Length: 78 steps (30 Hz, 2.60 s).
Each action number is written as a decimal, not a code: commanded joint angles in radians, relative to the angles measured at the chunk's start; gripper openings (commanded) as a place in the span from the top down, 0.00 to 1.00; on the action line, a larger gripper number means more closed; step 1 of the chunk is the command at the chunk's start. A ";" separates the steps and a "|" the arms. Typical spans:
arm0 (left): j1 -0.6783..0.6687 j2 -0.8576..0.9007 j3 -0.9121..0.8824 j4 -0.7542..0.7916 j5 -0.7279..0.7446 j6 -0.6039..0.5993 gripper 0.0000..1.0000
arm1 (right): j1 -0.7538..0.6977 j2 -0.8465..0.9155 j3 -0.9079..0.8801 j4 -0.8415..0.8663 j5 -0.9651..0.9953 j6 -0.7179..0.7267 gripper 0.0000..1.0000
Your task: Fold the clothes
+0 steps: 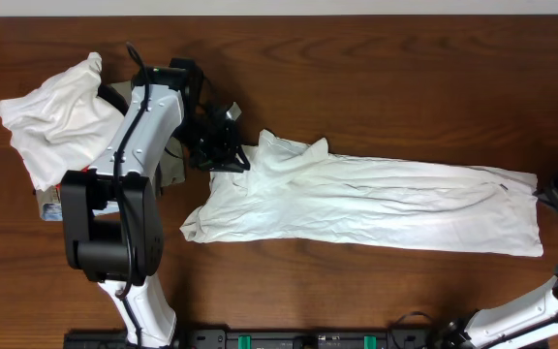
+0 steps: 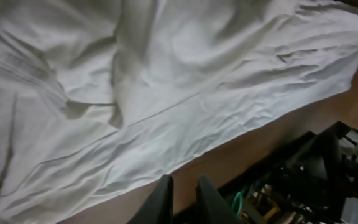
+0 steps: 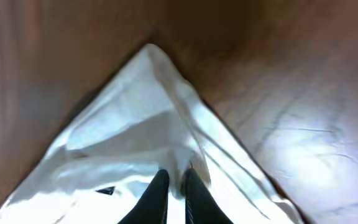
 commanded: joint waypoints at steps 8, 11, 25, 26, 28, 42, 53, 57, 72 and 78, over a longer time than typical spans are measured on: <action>-0.015 -0.012 -0.003 0.072 -0.034 0.006 0.44 | -0.008 -0.012 -0.002 0.007 0.069 -0.007 0.90; -0.032 -0.012 -0.003 0.167 -0.034 0.006 0.41 | -0.008 -0.012 -0.003 0.006 0.068 -0.007 0.90; -0.105 0.081 -0.003 0.393 -0.139 0.006 0.34 | 0.007 -0.012 -0.003 0.014 0.065 -0.007 0.89; -0.105 0.093 -0.003 0.401 -0.139 0.006 0.34 | 0.009 -0.012 -0.003 0.014 0.065 -0.007 0.89; -0.105 0.115 -0.003 0.417 -0.139 0.006 0.35 | 0.011 -0.012 -0.003 0.015 0.065 -0.007 0.89; -0.106 0.163 -0.003 0.436 -0.076 0.002 0.45 | 0.012 -0.012 -0.004 0.014 0.065 -0.007 0.89; -0.106 0.163 -0.003 0.422 -0.033 0.003 0.60 | 0.012 -0.012 -0.004 0.017 0.065 -0.007 0.89; -0.106 0.164 -0.003 0.426 -0.096 0.003 0.53 | 0.012 -0.012 -0.004 0.017 0.064 -0.007 0.89; -0.129 0.196 -0.010 0.437 -0.138 0.006 0.71 | 0.012 -0.012 -0.004 0.013 0.061 -0.007 0.89; -0.123 0.183 -0.009 0.433 -0.138 0.006 0.94 | 0.012 -0.012 -0.004 0.009 0.061 -0.007 0.89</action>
